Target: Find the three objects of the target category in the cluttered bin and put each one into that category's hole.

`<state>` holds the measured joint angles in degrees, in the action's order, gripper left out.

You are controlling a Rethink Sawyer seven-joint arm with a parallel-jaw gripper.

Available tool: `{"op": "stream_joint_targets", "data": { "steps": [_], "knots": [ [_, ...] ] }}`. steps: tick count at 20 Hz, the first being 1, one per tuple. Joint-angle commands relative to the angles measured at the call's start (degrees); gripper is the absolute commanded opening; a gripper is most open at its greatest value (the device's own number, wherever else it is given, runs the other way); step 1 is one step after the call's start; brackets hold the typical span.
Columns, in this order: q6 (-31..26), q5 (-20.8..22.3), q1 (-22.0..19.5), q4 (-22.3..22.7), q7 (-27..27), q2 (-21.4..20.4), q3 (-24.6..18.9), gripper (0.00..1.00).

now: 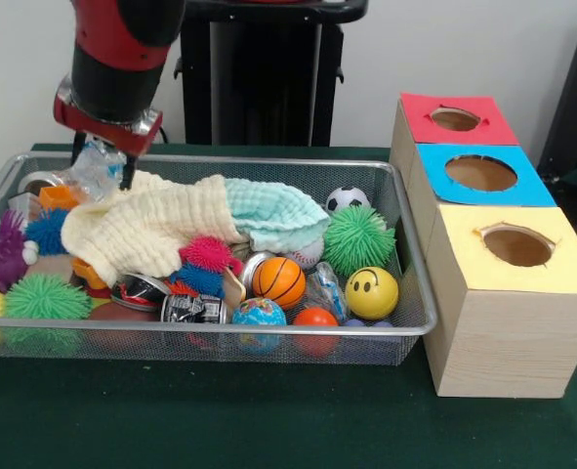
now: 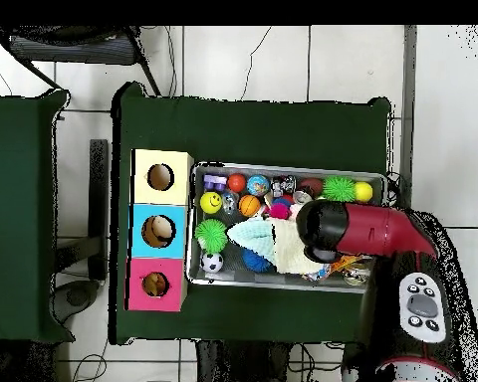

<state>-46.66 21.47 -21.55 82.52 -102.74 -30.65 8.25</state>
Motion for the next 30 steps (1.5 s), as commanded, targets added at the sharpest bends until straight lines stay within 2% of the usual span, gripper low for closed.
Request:
{"op": "stream_joint_targets", "data": {
  "steps": [1,5,9,12,14,15,17,22,30],
  "knots": [
    [-9.0,-2.1,-0.4,5.9,4.6,-5.6,-4.5,1.00],
    [-11.5,-2.7,-1.1,5.1,5.2,-5.3,-6.1,1.00],
    [-17.2,-7.1,-4.8,4.8,8.0,-1.2,-11.0,1.00],
    [-34.6,-12.8,-8.2,1.9,8.7,6.4,-15.4,1.00],
    [-41.1,-15.8,-9.2,2.7,5.8,8.8,-16.5,1.00],
    [-42.2,-17.0,-9.1,4.0,3.5,8.4,-16.0,1.00],
    [-42.1,-18.4,-9.3,4.8,2.4,8.5,-16.4,1.00],
    [-44.7,-19.2,-9.1,1.6,0.5,10.4,-17.0,1.00],
    [-41.5,-20.0,-9.0,-4.5,-0.2,15.4,-19.2,1.00]
  ]
}}
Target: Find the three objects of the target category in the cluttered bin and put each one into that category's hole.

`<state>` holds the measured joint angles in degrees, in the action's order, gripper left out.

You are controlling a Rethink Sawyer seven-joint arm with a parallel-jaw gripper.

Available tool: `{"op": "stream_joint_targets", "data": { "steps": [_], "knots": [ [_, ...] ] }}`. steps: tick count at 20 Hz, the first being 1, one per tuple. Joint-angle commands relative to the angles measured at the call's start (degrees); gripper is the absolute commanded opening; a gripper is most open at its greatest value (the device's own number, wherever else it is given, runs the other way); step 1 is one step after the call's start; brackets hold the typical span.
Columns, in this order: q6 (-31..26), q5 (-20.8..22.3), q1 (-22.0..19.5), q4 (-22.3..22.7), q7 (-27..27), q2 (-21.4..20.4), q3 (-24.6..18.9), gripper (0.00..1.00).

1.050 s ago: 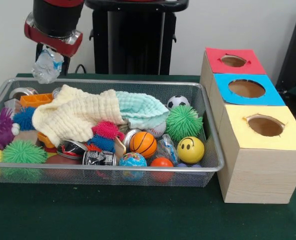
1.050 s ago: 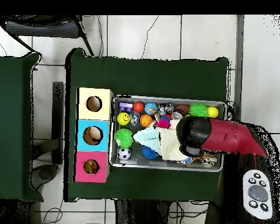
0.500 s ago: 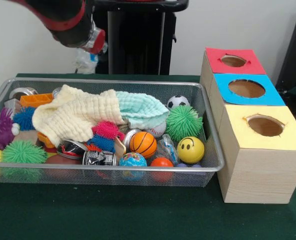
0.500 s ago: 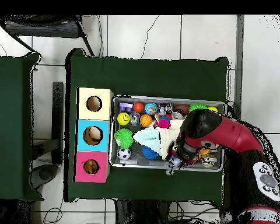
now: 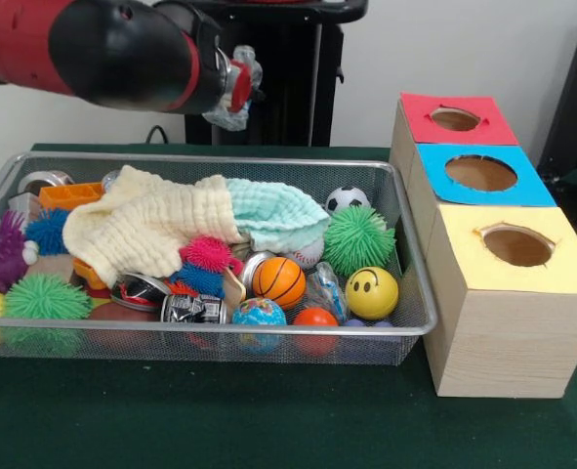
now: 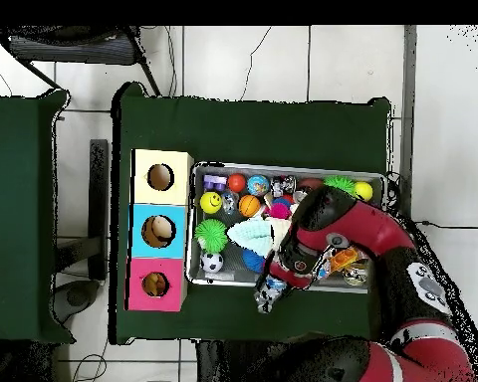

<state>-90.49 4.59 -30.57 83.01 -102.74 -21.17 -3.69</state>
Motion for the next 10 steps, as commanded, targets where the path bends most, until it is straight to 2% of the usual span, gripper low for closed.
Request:
{"op": "stream_joint_targets", "data": {
  "steps": [1,3,7,8,10],
  "knots": [
    [4.1,-3.2,-0.1,-5.7,0.0,6.6,-7.7,1.00],
    [11.9,-3.7,-0.7,-6.2,1.2,7.5,-9.0,1.00],
    [37.8,-1.9,-3.9,-2.9,6.4,6.9,-13.5,1.00],
    [41.5,-0.9,-4.0,-2.9,5.7,6.7,-13.8,1.00],
    [43.3,0.4,-3.0,-3.5,2.4,5.9,-12.8,1.00]
  ]
}}
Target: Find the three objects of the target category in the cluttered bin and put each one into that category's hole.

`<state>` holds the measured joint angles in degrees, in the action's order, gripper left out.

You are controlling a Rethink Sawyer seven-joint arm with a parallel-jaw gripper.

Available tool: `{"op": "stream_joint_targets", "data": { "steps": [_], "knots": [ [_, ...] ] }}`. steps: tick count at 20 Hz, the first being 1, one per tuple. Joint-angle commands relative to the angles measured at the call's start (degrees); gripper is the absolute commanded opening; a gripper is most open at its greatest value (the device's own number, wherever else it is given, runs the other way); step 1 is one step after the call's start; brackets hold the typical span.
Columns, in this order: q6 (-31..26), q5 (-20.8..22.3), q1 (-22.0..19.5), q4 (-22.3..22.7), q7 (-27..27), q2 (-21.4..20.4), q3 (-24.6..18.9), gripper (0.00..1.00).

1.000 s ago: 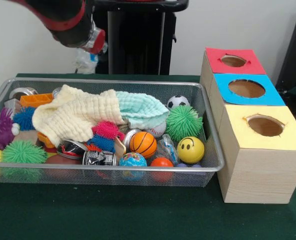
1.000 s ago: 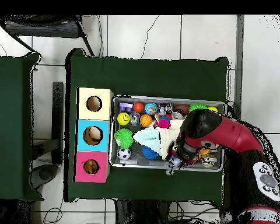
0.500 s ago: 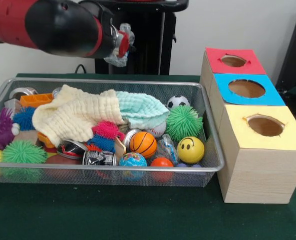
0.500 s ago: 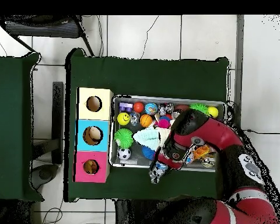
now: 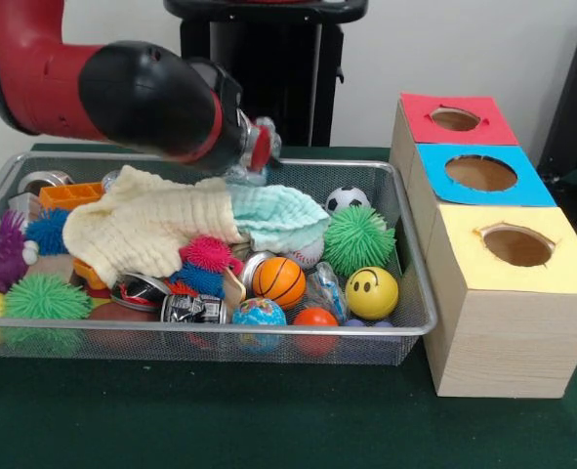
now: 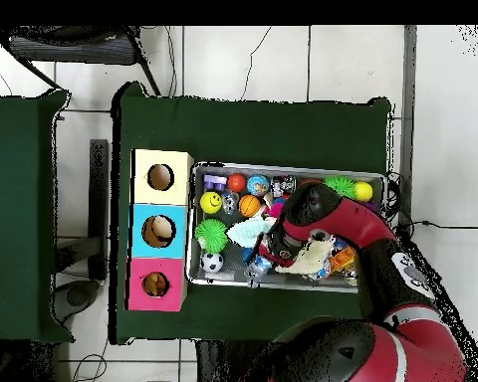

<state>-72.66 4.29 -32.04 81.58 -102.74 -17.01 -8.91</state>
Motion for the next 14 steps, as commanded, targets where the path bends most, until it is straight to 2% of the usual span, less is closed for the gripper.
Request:
{"op": "stream_joint_targets", "data": {
  "steps": [1,7,11,12,13,14],
  "knots": [
    [25.5,0.9,-1.2,-2.6,1.5,1.8,-7.3,1.00],
    [25.2,0.0,-0.4,-6.2,1.1,3.7,-7.2,1.00],
    [25.1,-0.3,-0.9,-3.1,0.6,1.2,-7.5,1.00],
    [25.8,-0.3,-1.4,-0.1,0.4,-0.9,-7.5,1.00],
    [25.3,-0.4,-1.3,0.0,0.2,-1.4,-7.4,1.00],
    [26.4,-0.5,-1.9,3.8,0.1,-4.0,-7.6,1.00]
  ]
}}
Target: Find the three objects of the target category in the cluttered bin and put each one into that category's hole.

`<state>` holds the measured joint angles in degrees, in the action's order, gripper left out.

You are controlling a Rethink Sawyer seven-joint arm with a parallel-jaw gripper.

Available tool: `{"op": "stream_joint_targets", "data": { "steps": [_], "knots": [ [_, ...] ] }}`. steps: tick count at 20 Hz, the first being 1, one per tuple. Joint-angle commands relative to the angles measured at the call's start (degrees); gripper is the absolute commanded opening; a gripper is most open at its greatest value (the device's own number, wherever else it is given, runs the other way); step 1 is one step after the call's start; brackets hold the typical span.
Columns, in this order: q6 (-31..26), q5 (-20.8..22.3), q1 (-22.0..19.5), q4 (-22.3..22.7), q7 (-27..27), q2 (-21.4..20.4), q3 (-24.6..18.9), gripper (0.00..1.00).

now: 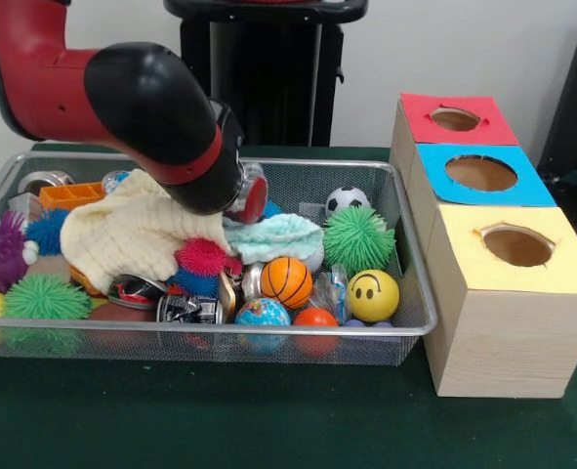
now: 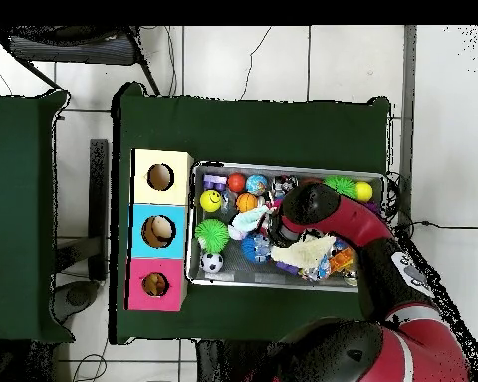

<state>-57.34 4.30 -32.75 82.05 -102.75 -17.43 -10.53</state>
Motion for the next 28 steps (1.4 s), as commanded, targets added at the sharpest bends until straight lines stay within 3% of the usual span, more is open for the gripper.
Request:
{"op": "stream_joint_targets", "data": {
  "steps": [1,3,6,10,14,17,18,22,25,28],
  "knots": [
    [11.0,-0.7,-1.3,4.0,0.0,-4.3,-6.0,1.00],
    [14.8,-0.3,-2.6,8.2,1.2,-7.7,-7.4,1.00],
    [29.8,4.1,-6.4,14.3,5.2,-13.0,-12.6,1.00],
    [45.1,11.7,-8.1,19.7,1.9,-19.8,-14.9,1.00],
    [50.8,14.9,-7.4,22.9,-3.2,-23.8,-13.5,1.00],
    [53.9,15.7,-5.8,23.8,-5.6,-23.7,-11.3,1.00],
    [55.3,16.0,-5.0,22.5,-5.9,-21.5,-10.3,1.00],
    [57.3,15.8,-4.3,21.9,-6.2,-18.6,-9.1,1.00],
    [58.6,15.9,-3.6,22.2,-6.3,-18.2,-8.2,1.00],
    [63.0,17.3,0.1,22.9,-6.7,-18.6,-3.5,1.00]
  ]
}}
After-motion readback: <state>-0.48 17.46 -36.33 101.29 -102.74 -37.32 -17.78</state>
